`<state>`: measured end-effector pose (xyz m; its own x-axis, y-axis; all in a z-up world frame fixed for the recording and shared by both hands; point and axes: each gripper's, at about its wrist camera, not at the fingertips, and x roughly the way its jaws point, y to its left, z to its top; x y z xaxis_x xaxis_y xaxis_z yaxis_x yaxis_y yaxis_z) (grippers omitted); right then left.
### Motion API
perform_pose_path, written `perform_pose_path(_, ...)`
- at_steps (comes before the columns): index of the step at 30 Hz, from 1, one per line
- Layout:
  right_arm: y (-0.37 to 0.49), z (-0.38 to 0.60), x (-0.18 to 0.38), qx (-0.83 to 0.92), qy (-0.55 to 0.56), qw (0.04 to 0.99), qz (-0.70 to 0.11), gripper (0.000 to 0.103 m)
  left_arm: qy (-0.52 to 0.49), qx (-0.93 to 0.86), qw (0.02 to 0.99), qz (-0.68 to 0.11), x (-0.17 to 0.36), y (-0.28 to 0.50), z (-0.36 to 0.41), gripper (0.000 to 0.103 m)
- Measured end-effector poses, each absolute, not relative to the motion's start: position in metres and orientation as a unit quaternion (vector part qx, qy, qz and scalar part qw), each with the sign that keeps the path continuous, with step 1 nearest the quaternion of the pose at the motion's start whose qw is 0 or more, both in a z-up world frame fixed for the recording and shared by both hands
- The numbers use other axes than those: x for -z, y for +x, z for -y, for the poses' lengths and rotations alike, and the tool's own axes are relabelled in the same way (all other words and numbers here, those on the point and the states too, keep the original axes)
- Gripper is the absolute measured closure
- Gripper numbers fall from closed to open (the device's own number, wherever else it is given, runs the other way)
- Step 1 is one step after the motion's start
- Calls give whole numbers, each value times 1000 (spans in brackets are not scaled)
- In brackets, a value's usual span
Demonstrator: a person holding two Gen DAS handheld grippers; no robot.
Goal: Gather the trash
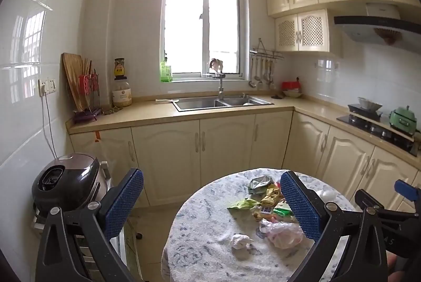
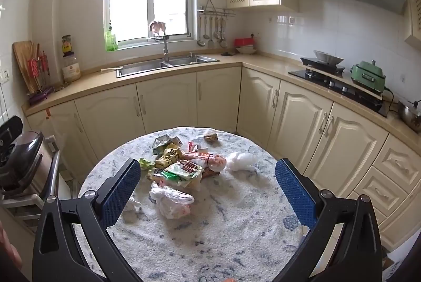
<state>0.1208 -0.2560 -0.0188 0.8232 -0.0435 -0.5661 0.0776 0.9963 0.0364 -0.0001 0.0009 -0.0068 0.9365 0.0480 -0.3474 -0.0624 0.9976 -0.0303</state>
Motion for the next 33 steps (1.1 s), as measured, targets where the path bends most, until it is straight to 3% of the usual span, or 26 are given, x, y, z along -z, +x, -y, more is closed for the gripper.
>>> perform_pose_path(16,125,266,16,35,28,957,-285,0,-21,-40,981,-188,18,14,5,1)
perform_pose_path(33,167,330,118,69,44,915,-395,0,-18,36,927,-373,104,136,67,1)
